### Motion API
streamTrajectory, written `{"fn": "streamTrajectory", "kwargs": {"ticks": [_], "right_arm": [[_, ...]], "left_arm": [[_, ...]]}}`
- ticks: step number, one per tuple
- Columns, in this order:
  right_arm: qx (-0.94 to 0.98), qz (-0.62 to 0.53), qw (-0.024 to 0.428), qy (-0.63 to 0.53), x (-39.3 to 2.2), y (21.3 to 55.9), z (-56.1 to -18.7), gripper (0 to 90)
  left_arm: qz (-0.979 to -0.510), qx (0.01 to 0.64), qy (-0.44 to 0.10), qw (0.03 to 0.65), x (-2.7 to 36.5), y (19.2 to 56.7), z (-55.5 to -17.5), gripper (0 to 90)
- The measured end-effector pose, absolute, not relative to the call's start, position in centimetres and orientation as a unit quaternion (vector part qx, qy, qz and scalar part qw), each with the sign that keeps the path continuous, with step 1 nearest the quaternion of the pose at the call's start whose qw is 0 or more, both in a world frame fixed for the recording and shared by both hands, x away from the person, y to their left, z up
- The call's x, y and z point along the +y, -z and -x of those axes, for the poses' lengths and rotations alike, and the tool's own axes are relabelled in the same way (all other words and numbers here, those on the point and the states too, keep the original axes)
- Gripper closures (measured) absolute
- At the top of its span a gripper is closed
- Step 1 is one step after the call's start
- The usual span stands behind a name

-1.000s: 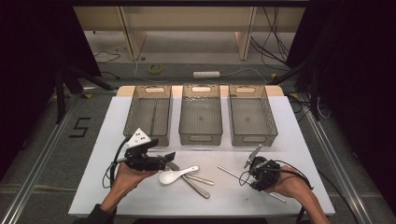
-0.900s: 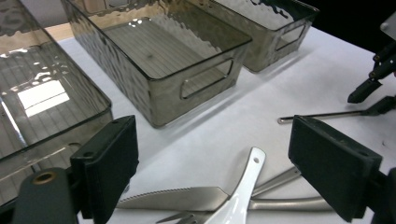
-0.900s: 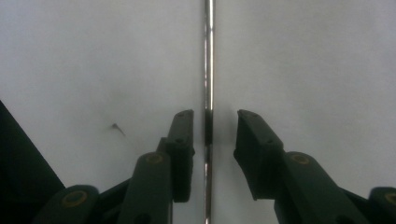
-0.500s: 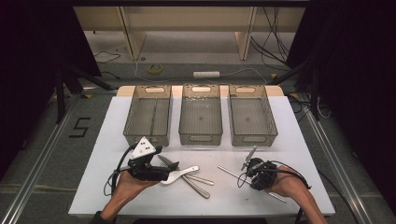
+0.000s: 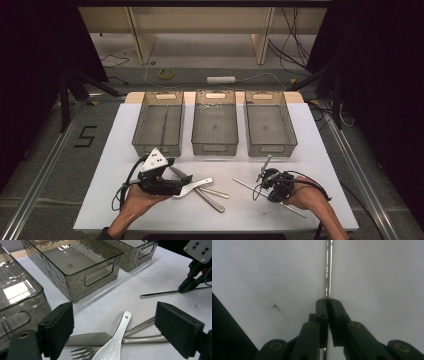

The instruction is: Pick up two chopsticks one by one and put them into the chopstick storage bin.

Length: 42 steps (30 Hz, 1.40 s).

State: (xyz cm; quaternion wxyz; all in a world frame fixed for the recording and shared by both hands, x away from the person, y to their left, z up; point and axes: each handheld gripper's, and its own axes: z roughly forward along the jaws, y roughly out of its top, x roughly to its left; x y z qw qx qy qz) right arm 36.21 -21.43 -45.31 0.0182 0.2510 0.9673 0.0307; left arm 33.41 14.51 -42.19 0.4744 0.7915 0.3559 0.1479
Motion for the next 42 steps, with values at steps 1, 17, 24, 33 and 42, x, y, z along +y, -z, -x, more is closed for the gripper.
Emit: {"fn": "streamTrajectory", "kwargs": {"ticks": [1,17,24,33,42], "right_arm": [[0.969,-0.245,0.021,-0.026,-21.4,45.3,-36.2,86.4],[0.977,-0.197,0.055,-0.065,-20.1,41.9,-35.2,86.6],[0.982,-0.162,0.059,-0.076,-18.5,40.9,-35.0,86.6],[0.988,-0.119,0.062,-0.079,-16.1,40.1,-34.6,86.6],[0.991,-0.094,0.061,-0.079,-14.4,39.8,-34.4,86.6]], "left_arm": [[-0.792,0.356,-0.147,0.474,14.5,42.2,-33.4,15.5],[-0.813,0.327,-0.123,0.465,12.5,42.3,-33.4,15.6],[-0.828,0.308,-0.111,0.455,11.4,42.5,-33.4,15.6],[-0.848,0.281,-0.096,0.438,10.2,42.6,-33.5,15.7],[-0.869,0.252,-0.085,0.417,9.5,42.6,-33.4,16.1]]}}
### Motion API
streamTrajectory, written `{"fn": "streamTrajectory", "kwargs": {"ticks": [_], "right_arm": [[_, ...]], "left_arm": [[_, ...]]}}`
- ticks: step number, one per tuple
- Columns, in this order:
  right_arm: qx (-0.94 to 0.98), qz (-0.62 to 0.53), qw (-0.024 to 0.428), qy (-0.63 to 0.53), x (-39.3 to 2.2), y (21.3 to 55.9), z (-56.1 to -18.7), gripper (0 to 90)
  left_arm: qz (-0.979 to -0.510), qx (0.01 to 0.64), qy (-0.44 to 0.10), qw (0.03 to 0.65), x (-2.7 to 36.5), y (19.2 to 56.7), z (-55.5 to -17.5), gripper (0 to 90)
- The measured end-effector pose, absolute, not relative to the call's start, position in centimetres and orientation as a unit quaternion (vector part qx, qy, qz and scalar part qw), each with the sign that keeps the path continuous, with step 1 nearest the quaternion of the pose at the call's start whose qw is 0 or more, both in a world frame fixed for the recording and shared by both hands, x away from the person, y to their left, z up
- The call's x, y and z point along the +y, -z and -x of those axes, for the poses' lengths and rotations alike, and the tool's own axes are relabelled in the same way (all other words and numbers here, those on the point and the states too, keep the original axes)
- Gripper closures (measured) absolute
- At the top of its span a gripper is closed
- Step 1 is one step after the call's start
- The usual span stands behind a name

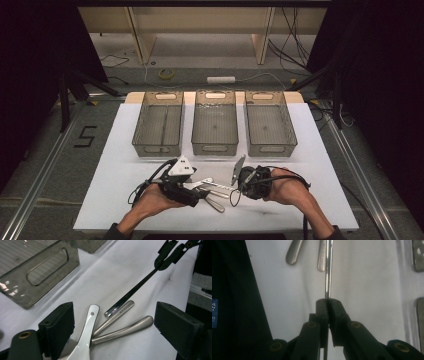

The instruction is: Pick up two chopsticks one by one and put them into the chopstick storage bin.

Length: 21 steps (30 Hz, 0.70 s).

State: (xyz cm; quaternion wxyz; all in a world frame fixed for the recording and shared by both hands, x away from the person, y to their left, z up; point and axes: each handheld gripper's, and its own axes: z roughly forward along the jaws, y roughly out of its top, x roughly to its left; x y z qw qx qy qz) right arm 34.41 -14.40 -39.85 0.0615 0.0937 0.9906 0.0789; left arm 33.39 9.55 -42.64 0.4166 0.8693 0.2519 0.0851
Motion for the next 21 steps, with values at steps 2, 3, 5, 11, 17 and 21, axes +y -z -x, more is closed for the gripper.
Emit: {"fn": "streamTrajectory", "kwargs": {"ticks": [2,3,5,11,17,21], "right_arm": [[0.991,-0.091,0.059,-0.077,-14.1,39.8,-34.4,86.6],[0.992,-0.086,0.06,-0.076,-13.9,39.8,-34.4,86.6],[0.992,-0.083,0.059,-0.078,-13.6,39.8,-34.3,86.6],[0.993,-0.072,0.057,-0.073,-12.7,39.7,-34.0,86.6],[0.994,-0.056,0.056,-0.073,-12.3,39.6,-33.8,86.6],[0.994,-0.043,0.059,-0.076,-12.1,39.6,-33.7,86.6]], "left_arm": [[-0.874,0.244,-0.088,0.41,9.3,42.7,-33.3,16.3],[-0.876,0.241,-0.089,0.407,9.1,42.7,-33.3,16.3],[-0.881,0.234,-0.088,0.401,8.8,42.8,-33.2,16.9],[-0.899,0.195,-0.093,0.38,8.2,42.8,-32.8,22.9],[-0.909,0.162,-0.096,0.371,7.7,42.9,-32.3,35.9],[-0.914,0.147,-0.094,0.367,7.6,43.0,-32.2,43.7]]}}
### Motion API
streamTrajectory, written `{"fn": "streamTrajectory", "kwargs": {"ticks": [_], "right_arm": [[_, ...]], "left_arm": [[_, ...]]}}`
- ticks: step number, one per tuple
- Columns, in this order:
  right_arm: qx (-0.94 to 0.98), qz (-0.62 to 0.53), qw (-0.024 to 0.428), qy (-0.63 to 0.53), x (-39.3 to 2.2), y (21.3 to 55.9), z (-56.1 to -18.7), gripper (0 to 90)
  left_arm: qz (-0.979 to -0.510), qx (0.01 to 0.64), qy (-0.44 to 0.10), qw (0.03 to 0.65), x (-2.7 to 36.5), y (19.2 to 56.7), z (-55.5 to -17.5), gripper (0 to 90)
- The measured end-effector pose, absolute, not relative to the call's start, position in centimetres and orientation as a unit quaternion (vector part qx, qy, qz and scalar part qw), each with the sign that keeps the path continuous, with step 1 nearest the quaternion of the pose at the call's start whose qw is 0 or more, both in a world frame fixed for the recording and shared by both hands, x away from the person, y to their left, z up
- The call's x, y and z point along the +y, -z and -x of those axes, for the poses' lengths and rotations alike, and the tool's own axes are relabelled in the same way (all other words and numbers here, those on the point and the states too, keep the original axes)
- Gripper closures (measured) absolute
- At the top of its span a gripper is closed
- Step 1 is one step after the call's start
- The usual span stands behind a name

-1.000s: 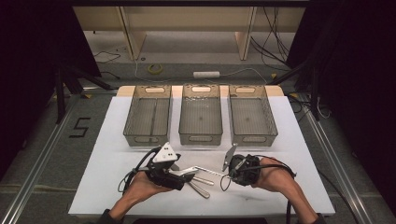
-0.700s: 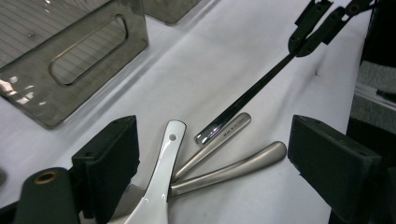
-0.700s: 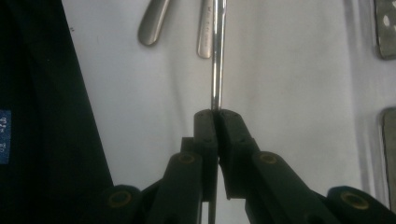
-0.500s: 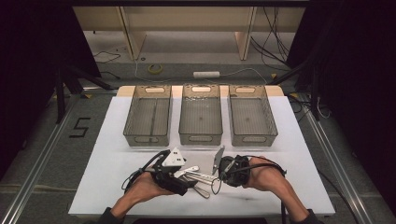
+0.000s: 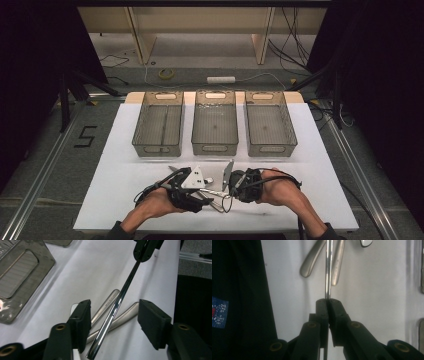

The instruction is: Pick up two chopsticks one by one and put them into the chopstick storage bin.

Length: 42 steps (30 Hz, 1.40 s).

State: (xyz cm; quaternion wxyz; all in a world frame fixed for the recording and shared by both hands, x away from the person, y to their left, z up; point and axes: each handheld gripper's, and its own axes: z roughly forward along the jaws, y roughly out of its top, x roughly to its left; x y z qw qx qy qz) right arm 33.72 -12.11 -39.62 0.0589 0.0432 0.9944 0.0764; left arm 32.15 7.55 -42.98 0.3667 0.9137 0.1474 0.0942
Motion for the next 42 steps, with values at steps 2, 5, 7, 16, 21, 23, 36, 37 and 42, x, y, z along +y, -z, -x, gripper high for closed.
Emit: {"fn": "streamTrajectory", "kwargs": {"ticks": [2,5,7,16,21,23,36,37,42], "right_arm": [[0.995,-0.043,0.057,-0.074,-12.0,39.6,-33.6,86.6],[0.995,-0.038,0.054,-0.076,-11.9,39.6,-33.5,86.6],[0.995,-0.039,0.052,-0.079,-11.8,39.7,-33.4,86.6],[0.996,-0.025,0.047,-0.076,-11.7,39.7,-33.1,86.6],[0.996,0.001,0.048,-0.072,-11.7,39.6,-32.8,86.4],[0.996,0.013,0.048,-0.076,-11.8,39.6,-32.7,86.0],[0.976,-0.089,0.075,-0.186,-14.1,37.0,-34.3,52.2],[0.972,-0.099,0.078,-0.197,-14.3,36.9,-34.3,49.7],[0.953,-0.142,0.091,-0.252,-15.6,36.6,-34.8,42.8]], "left_arm": [[-0.915,0.143,-0.094,0.364,7.5,43.0,-32.1,47.4],[-0.918,0.136,-0.092,0.361,7.4,43.1,-32.0,53.2],[-0.92,0.13,-0.09,0.358,7.4,43.1,-32.0,57.0],[-0.93,0.1,-0.086,0.342,7.4,43.1,-31.8,71.9],[-0.938,0.073,-0.065,0.333,7.3,43.2,-31.5,78.9],[-0.94,0.061,-0.054,0.331,7.3,43.1,-31.3,81.4],[-0.925,0.123,-0.07,0.353,8.5,42.7,-32.3,83.6],[-0.922,0.13,-0.074,0.356,8.6,42.6,-32.4,83.6],[-0.909,0.174,-0.087,0.368,9.5,42.2,-33.2,83.6]]}}
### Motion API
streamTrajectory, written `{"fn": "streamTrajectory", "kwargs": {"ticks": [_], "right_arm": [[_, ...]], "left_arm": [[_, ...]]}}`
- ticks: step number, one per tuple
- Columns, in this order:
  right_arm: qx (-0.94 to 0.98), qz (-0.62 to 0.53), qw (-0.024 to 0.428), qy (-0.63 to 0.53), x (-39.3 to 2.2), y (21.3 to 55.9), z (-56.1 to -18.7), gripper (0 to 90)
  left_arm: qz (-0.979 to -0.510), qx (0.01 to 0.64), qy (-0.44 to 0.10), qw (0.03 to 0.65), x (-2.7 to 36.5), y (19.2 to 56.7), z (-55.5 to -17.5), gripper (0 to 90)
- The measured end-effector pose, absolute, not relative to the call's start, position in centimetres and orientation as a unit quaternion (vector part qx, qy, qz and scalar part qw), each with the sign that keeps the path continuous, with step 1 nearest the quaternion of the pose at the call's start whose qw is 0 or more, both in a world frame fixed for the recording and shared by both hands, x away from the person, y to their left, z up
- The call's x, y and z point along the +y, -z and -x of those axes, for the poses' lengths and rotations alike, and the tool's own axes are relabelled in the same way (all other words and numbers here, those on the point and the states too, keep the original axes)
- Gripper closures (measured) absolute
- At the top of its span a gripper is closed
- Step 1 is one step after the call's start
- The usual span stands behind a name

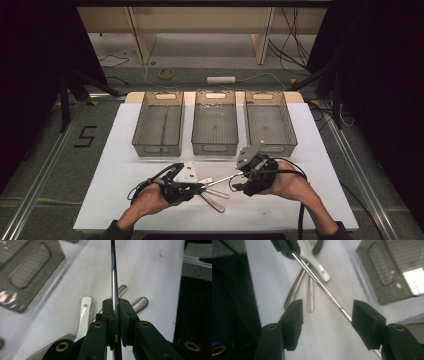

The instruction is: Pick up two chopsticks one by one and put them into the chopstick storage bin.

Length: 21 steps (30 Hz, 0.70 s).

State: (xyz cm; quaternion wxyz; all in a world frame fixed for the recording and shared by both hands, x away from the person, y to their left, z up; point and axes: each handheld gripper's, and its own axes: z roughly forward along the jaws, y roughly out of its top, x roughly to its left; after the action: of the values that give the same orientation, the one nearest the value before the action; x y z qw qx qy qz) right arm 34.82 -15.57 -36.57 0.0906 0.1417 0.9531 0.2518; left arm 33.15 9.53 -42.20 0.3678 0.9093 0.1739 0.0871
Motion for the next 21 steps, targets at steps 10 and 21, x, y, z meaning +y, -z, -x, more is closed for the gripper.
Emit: {"fn": "streamTrajectory", "kwargs": {"ticks": [10,21], "right_arm": [[0.905,-0.203,0.118,-0.354,-17.9,37.0,-34.9,36.7],[0.834,-0.282,0.128,-0.456,-21.3,38.9,-34.2,32.5]], "left_arm": [[-0.874,0.255,-0.121,0.395,11.5,41.4,-34.3,83.6],[-0.839,0.317,-0.149,0.416,13.8,40.8,-35.5,83.6]]}}
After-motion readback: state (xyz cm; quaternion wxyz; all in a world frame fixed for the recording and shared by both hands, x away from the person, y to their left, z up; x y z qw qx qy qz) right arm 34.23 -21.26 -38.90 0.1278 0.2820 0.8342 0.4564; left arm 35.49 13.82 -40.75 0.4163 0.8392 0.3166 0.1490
